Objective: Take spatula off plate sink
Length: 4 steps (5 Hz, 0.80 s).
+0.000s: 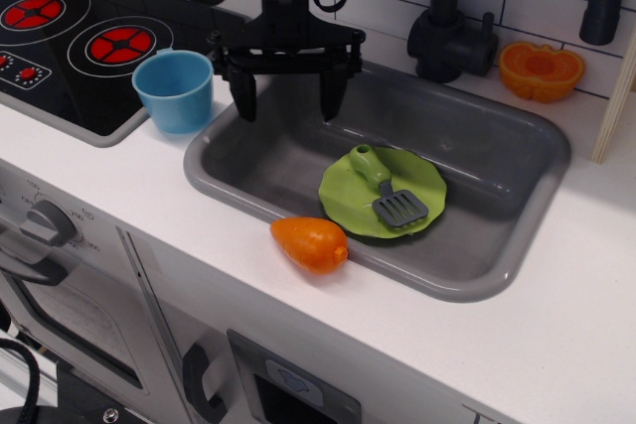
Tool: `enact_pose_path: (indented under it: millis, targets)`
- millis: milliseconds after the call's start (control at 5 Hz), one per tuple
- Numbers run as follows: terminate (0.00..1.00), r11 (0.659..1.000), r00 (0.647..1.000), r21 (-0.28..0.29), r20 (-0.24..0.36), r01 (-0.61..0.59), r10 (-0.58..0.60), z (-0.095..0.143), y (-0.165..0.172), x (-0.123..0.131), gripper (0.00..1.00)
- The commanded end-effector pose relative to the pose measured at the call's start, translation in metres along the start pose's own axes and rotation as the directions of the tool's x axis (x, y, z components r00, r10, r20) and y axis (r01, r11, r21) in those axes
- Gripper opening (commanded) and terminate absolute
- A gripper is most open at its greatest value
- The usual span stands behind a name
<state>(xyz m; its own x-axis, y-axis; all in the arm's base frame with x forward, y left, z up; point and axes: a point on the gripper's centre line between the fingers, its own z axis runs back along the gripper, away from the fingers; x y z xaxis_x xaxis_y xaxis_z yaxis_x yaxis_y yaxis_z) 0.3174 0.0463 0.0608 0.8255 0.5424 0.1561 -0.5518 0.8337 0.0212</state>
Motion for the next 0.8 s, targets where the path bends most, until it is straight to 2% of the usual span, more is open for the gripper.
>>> enact_pose_path:
  millis: [0, 200, 400, 600]
  targets:
    - [0.0, 0.997, 0.997, -0.042, 0.026, -0.067, 0.069, -0.008, -0.022, -0.003, 1.0]
    - [0.0, 0.99, 0.991, -0.056, 0.025, -0.128, 0.13, -0.02, -0.033, -0.004, 1.0]
    - [0.0, 0.988, 0.988, -0.055, 0.051, -0.144, 0.147, -0.028, -0.042, -0.006, 1.0]
    - [0.0, 0.98, 0.981, -0.06, 0.042, -0.189, 0.192, -0.041, -0.05, -0.008, 1.0]
